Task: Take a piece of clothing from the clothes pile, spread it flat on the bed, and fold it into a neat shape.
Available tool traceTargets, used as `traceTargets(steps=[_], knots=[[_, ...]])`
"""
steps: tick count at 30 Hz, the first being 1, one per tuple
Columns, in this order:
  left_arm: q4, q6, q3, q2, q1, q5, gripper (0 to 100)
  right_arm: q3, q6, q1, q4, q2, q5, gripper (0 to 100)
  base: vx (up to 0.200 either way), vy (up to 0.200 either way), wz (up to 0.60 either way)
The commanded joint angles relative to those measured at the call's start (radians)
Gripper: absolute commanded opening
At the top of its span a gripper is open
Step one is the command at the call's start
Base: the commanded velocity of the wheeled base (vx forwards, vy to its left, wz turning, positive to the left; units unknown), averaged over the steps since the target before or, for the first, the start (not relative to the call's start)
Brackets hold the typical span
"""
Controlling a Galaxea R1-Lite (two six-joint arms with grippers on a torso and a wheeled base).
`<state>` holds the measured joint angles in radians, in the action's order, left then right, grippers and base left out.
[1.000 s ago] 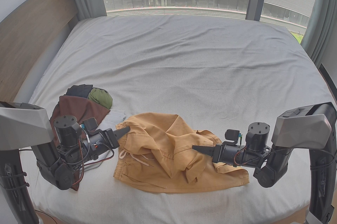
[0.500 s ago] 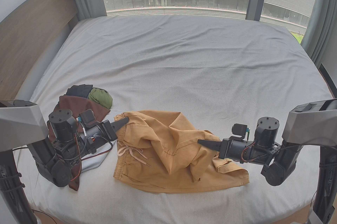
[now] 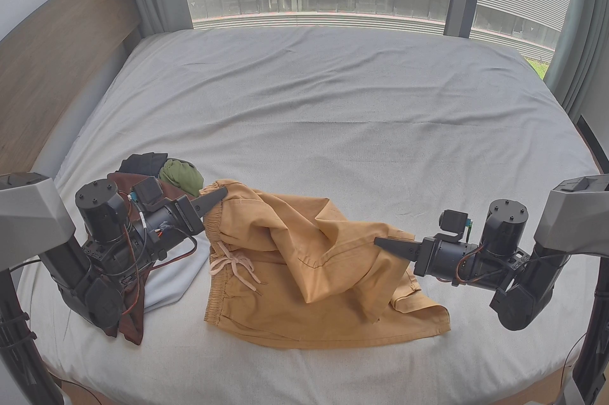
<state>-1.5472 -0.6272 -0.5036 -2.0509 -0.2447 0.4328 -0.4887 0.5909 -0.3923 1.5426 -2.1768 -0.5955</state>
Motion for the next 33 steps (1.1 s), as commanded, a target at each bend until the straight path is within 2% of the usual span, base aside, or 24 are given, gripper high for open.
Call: traceTargets(steps=[1, 13, 23, 33], knots=[[-0.001, 0.001, 0.002, 0.003, 0.004, 0.001, 0, 0.006, 0.0, 0.003, 0.001, 0.031, 0.0, 0, 0.0, 0.0, 0.0], [-0.001, 0.0, -0.009, 0.009, 0.041, 0.003, 0, -0.005, 0.0, 0.046, 0.001, 0.058, -0.001, 0, 0.0, 0.0, 0.0], [-0.001, 0.0, -0.019, 0.008, 0.059, 0.001, 0, -0.021, 0.003, 0.116, -0.001, 0.097, -0.02, 0, 0.0, 0.0, 0.0], [-0.001, -0.006, -0.026, 0.006, 0.074, 0.003, 0, -0.03, 0.003, 0.142, 0.001, 0.1, -0.021, 0, 0.0, 0.0, 0.0]])
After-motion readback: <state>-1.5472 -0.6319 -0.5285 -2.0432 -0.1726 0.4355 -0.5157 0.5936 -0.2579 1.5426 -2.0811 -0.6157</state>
